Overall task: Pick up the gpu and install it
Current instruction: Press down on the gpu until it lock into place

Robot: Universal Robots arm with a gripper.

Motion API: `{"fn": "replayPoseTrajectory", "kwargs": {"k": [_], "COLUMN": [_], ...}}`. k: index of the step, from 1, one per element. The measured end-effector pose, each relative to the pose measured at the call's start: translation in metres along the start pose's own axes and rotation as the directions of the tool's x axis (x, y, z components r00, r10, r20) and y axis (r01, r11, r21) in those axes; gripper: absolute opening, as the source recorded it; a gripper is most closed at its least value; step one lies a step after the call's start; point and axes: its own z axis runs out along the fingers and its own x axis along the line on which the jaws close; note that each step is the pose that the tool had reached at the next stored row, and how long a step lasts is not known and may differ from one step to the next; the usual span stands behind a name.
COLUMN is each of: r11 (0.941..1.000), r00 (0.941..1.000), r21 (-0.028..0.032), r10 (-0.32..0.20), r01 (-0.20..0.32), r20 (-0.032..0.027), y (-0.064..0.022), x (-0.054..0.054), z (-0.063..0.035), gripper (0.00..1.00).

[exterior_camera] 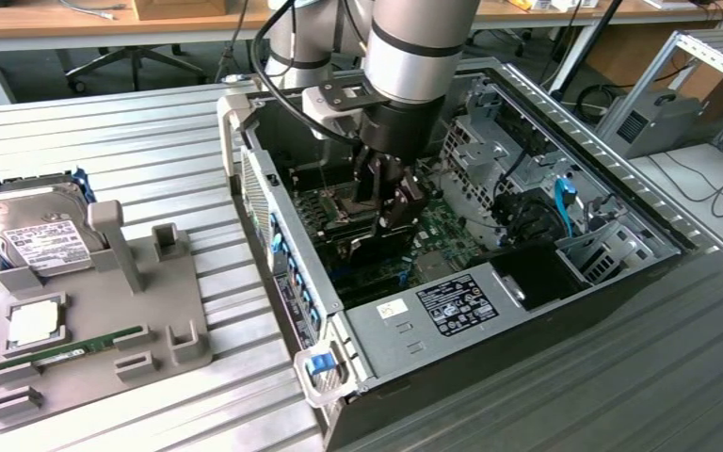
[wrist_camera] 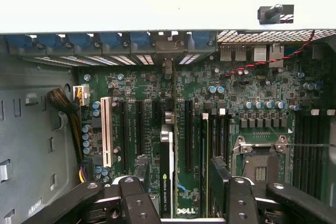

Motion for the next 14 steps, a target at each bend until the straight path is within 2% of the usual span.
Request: {"fn": "replayPoseTrajectory", "kwargs": {"k": [6, 7, 8, 9, 11, 12, 13, 14], "r11": [1.0000, 1.0000, 1.0000, 1.0000, 1.0000, 1.0000, 1.0000, 1.0000], "r00": [1.0000, 1.0000, 1.0000, 1.0000, 1.0000, 1.0000, 1.0000, 1.0000], "r21": [0.0000, 0.0000, 0.0000, 0.0000, 0.0000, 0.0001, 0.0000, 0.0001], "r10": [0.000, 0.000, 0.000, 0.000, 0.000, 0.000, 0.000, 0.000], "r01": [0.000, 0.000, 0.000, 0.000, 0.000, 0.000, 0.000, 0.000], "r20": [-0.0001, 0.0000, 0.0000, 0.0000, -0.0002, 0.0004, 0.0003, 0.0003], "y": [0.0000, 0.0000, 0.0000, 0.0000, 0.0001, 0.0075, 0.0098, 0.0099], "x": [0.000, 0.000, 0.000, 0.000, 0.000, -0.004, -0.004, -0.004], "z": [0.0000, 0.0000, 0.0000, 0.0000, 0.0000, 0.0022, 0.0119, 0.0136], "gripper": [0.58, 0.44, 0.20, 0.11, 0.11, 0.11, 0.11, 0.11]}}
